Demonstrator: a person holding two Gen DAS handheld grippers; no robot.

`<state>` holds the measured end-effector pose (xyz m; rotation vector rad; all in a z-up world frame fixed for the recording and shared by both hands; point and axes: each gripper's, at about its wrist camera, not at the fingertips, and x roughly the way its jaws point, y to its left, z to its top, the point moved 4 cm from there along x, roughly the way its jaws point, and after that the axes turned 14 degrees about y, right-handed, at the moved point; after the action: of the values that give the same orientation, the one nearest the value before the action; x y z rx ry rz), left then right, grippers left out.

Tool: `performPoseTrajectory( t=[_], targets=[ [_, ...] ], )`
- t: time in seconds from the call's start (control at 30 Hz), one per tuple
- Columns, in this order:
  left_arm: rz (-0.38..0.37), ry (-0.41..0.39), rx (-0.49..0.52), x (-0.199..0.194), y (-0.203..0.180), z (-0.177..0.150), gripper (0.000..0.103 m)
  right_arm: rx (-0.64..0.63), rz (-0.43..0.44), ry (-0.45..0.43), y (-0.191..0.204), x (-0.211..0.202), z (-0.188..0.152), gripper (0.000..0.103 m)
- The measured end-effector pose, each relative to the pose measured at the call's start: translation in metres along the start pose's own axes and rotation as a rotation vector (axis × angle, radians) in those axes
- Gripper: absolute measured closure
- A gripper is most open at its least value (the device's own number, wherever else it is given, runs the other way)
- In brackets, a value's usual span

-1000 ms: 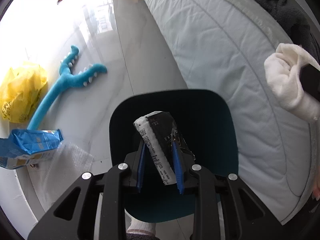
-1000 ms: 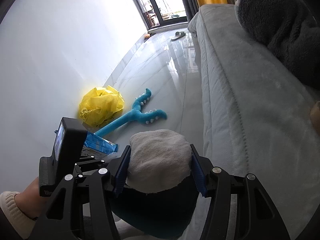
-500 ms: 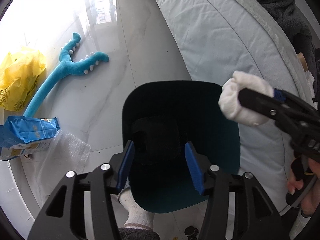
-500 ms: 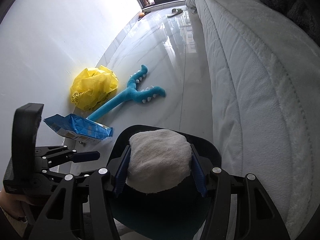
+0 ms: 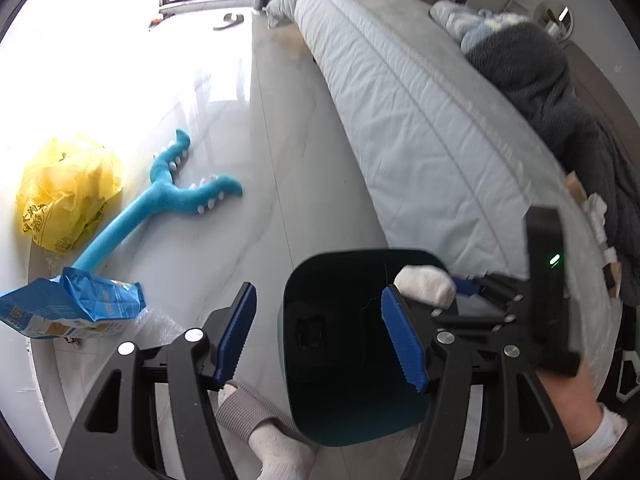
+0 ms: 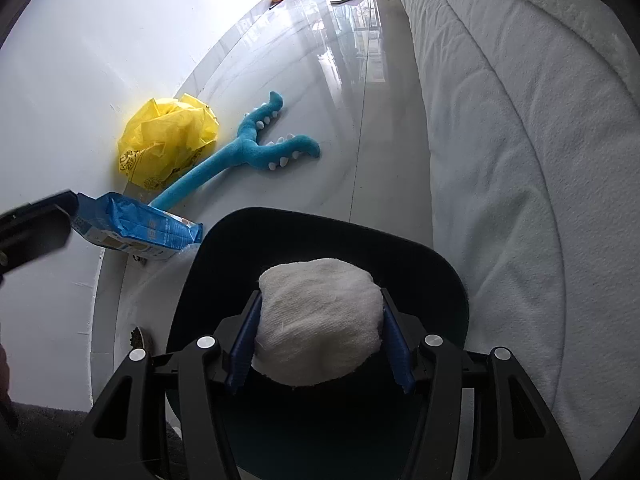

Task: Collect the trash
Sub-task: 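Open the left tool over the bin while the right tool releases the cloth bundle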

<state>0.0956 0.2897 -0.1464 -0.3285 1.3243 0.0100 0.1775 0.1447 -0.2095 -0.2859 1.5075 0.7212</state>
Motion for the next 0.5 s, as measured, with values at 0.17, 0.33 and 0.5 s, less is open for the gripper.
performPoseTrajectory(
  t=[0.17,0.33,0.5],
  targets=[
    [-0.008,-0.100,-0.011,-0.030,-0.006,0.009,0.035,-0.020,-0.034,0.030,0.003,0.007,-0.006,0.044],
    [-0.016,-0.207,0.010,-0.061,-0.021,0.016,0.035,-0.020,-0.013,0.040,0.008,0.004,-0.011,0.031],
    [-0.018,-0.277,0.020,-0.080,-0.034,0.022,0.035,-0.052,0.001,-0.002,0.016,-0.019,-0.019,0.026]
  ],
)
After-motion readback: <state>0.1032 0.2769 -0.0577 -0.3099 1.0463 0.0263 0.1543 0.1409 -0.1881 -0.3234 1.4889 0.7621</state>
